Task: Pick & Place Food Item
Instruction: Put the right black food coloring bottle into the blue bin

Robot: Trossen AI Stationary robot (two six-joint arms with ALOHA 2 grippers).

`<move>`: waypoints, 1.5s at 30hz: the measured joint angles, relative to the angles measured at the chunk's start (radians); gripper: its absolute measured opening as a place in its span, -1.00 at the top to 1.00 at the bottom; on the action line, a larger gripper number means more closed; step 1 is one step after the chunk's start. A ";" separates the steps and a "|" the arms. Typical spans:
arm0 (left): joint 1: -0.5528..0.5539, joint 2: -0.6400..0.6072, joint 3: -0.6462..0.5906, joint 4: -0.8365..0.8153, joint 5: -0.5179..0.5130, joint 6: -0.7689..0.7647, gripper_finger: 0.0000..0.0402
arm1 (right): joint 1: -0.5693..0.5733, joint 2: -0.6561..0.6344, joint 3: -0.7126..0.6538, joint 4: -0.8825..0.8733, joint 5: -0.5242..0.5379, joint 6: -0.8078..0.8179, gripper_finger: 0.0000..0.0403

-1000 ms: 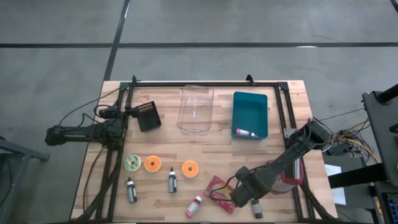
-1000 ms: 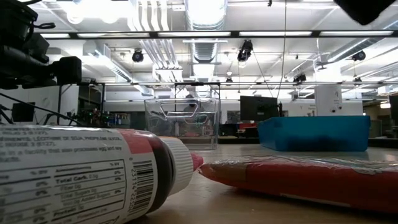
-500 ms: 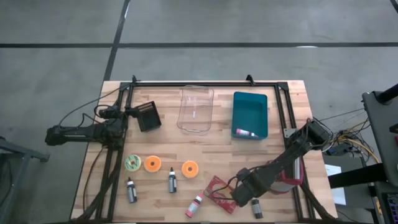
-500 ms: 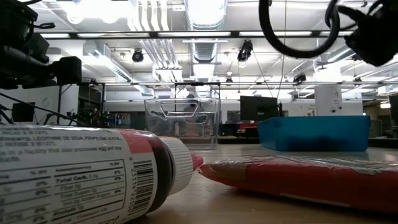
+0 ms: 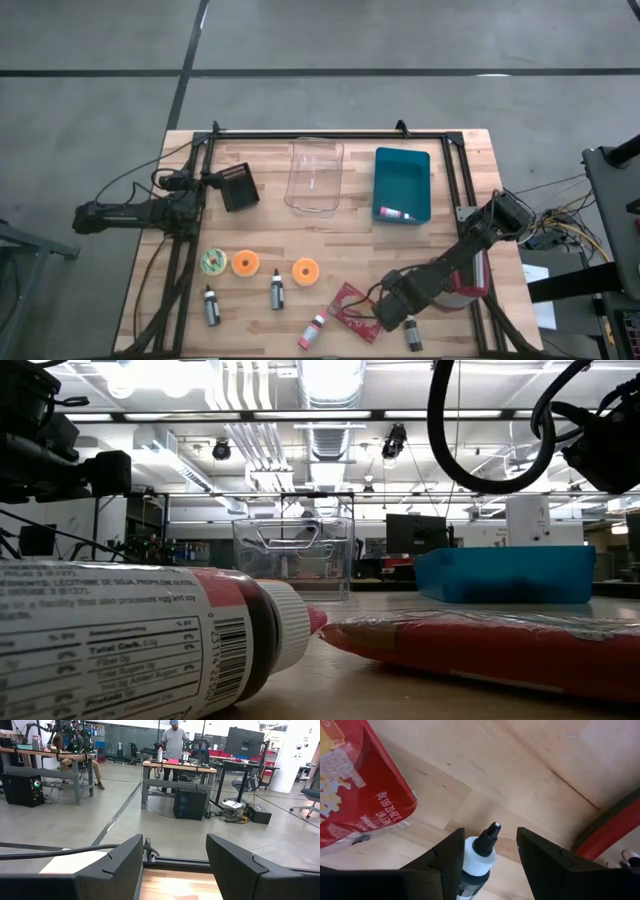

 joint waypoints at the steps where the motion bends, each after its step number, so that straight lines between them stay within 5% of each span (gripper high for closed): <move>1: 0.000 0.000 0.000 0.000 0.000 0.000 -0.11 | -0.001 0.000 -0.003 0.003 0.000 0.000 0.12; 18: 0.000 0.000 0.000 0.000 0.000 0.000 -0.11 | -0.005 0.001 -0.062 0.095 -0.024 0.000 0.15; 35: 0.000 0.000 0.000 0.000 0.000 0.000 -0.11 | -0.009 0.002 -0.063 0.091 -0.053 -0.020 0.74; 45: 0.000 0.000 0.000 0.000 0.000 0.000 -0.11 | -0.013 0.002 -0.063 0.081 -0.053 -0.026 0.79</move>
